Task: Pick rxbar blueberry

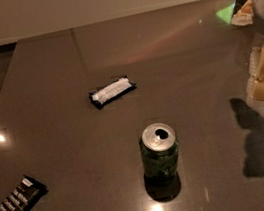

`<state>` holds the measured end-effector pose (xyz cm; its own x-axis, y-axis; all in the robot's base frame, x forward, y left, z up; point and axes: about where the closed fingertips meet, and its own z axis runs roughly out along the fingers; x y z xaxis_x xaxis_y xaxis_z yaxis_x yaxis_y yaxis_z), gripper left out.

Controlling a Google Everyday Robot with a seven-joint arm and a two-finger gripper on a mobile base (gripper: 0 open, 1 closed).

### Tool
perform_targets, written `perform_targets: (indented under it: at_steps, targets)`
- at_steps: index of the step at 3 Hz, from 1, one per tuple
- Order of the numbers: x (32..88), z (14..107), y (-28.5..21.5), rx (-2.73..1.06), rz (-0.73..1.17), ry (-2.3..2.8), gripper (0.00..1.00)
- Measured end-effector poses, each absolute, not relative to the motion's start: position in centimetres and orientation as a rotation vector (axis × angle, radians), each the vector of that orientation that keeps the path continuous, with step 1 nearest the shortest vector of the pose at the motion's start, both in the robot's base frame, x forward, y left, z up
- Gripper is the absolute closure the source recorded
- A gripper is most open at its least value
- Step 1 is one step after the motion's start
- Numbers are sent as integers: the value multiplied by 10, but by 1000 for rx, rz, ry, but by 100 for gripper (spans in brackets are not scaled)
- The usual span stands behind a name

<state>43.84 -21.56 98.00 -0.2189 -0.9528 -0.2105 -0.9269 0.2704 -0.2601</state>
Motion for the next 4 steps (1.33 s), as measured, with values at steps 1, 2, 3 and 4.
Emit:
perform_targets:
  at_steps: [1, 2, 3, 4]
  targets:
    - [438, 980, -216, -1717, -111, 2221, 0]
    - [459, 970, -201, -1754, -44, 2177, 0]
    - [489, 954, -178, -1805, 43, 2107, 0]
    - [520, 938, -153, -1854, 120, 2025, 0]
